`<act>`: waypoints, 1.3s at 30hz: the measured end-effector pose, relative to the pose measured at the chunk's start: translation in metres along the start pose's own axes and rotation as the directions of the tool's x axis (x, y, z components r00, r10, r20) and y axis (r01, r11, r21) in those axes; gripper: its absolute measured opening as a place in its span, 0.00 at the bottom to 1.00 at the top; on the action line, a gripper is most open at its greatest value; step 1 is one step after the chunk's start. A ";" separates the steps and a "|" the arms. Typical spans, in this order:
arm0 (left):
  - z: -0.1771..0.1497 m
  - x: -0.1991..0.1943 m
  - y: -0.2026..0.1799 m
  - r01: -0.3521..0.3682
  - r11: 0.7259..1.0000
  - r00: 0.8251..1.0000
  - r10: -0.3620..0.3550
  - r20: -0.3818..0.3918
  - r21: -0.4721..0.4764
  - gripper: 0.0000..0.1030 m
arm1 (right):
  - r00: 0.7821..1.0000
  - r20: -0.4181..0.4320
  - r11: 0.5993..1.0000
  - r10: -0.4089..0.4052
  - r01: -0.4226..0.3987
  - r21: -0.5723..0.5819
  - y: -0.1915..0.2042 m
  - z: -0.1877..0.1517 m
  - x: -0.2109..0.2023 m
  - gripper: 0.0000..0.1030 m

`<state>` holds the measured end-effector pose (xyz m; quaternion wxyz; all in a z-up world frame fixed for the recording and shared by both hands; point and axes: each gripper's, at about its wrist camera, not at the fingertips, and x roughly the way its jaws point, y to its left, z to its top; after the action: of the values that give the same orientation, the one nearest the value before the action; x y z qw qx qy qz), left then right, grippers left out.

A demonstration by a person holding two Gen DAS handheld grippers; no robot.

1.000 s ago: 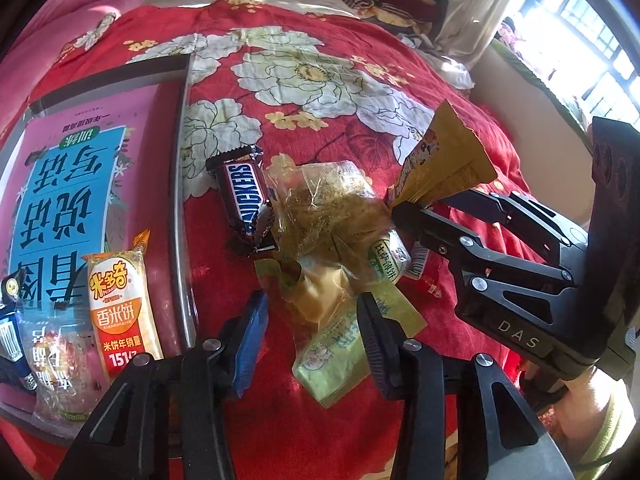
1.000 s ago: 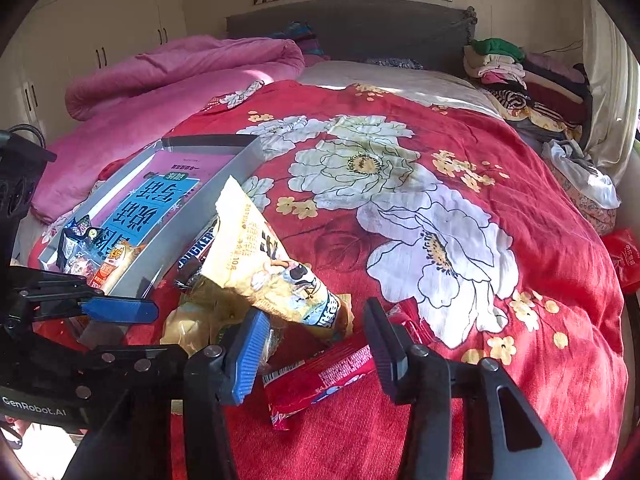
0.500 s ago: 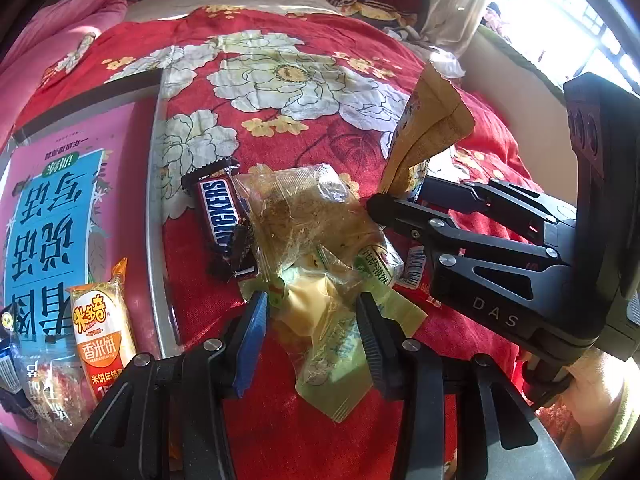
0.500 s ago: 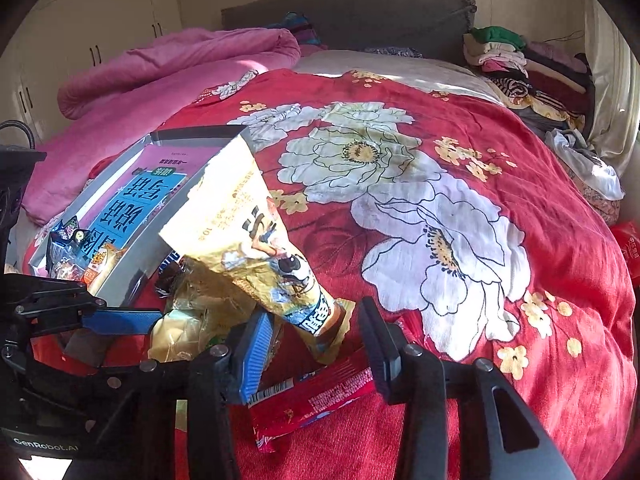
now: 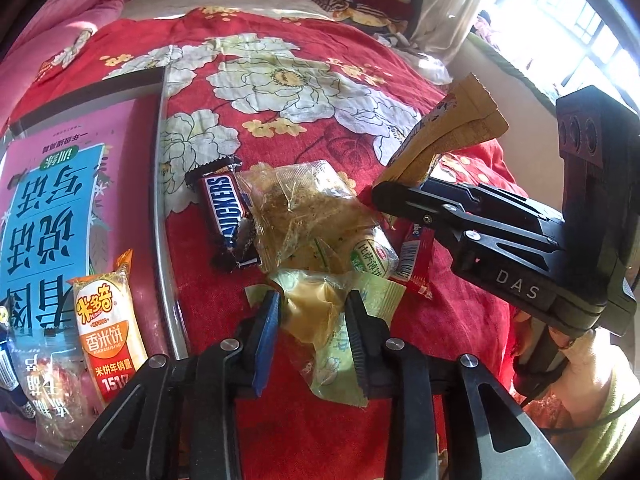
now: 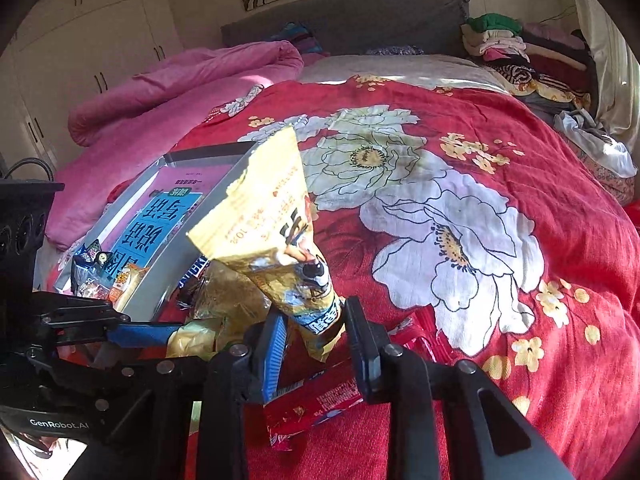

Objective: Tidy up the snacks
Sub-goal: 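Grasp the clear green-labelled bag with the left gripper while the right gripper grasps the yellow chip bag, then lift and carry the clear bag and yellow chip bag over the tray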

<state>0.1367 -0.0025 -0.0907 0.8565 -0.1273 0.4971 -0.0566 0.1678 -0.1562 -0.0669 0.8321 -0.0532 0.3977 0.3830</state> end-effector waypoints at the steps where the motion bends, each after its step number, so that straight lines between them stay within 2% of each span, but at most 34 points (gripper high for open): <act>1: -0.002 -0.002 0.000 0.005 1.000 1.000 -0.005 0.000 -0.003 0.32 | 1.000 0.007 1.000 0.005 -0.005 0.001 0.000 0.000 -0.002 0.29; 7: -0.004 -0.013 -0.001 0.002 1.000 1.000 -0.002 0.021 -0.005 0.32 | 0.999 0.039 0.999 0.027 -0.028 0.020 -0.002 0.002 -0.010 0.26; 18: 0.006 -0.051 0.010 0.000 0.999 0.994 0.006 0.108 -0.048 0.32 | 0.993 0.101 0.998 0.059 -0.062 0.025 0.001 0.005 -0.028 0.25; 39: 0.003 -0.113 0.070 -0.030 0.984 0.970 0.071 0.231 -0.177 0.32 | 0.982 0.168 0.996 0.087 -0.086 -0.011 0.035 0.004 -0.054 0.25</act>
<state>0.0812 0.0911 -0.0138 0.8965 -0.1938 0.3976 0.0240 0.1254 -0.1626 -0.0185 0.8451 -0.0048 0.3273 0.4226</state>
